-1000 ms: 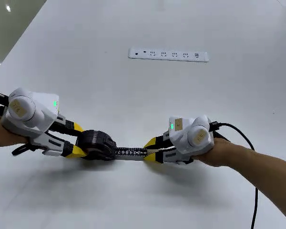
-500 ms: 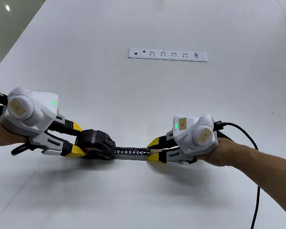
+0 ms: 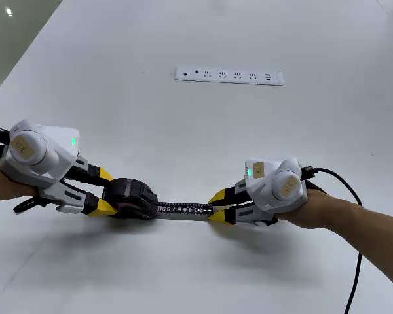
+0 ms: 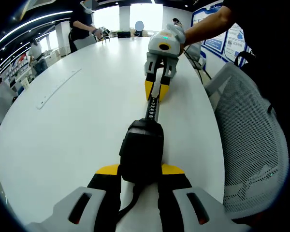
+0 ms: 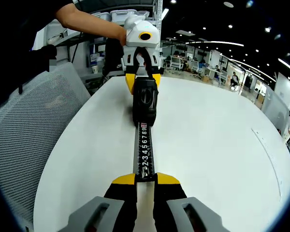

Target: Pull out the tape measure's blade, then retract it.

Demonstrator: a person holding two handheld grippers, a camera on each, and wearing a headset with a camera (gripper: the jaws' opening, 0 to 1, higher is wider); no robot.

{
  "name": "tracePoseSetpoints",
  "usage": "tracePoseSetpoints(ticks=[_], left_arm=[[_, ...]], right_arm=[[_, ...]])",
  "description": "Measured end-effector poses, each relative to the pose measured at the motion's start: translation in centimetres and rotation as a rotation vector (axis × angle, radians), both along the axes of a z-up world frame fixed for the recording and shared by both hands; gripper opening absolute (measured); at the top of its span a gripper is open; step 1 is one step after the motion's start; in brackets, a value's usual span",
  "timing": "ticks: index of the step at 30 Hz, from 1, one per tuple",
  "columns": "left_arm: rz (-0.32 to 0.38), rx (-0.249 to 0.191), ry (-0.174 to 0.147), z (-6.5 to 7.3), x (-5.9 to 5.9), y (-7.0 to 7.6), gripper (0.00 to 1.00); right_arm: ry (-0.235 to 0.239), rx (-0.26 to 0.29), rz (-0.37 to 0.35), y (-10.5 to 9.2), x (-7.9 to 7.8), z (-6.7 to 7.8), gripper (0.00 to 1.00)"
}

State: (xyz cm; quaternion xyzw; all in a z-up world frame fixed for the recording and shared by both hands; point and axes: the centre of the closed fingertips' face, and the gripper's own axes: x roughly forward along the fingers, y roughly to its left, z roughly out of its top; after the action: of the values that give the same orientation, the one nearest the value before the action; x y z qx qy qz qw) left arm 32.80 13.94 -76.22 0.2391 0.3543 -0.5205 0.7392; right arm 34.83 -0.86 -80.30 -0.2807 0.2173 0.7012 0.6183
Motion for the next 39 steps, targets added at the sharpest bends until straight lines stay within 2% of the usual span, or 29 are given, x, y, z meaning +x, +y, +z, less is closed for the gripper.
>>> tracePoseSetpoints(ticks=[9,39], left_arm=[[-0.004,0.014,-0.001,-0.1,0.0,0.1,0.23],[-0.018,0.086,-0.017,-0.2,0.0,-0.1,0.23]], right_arm=[[0.003,-0.008,-0.005,-0.8,0.0,0.0,0.08],[0.008,-0.059,-0.034,-5.1,0.3,0.0,0.08]])
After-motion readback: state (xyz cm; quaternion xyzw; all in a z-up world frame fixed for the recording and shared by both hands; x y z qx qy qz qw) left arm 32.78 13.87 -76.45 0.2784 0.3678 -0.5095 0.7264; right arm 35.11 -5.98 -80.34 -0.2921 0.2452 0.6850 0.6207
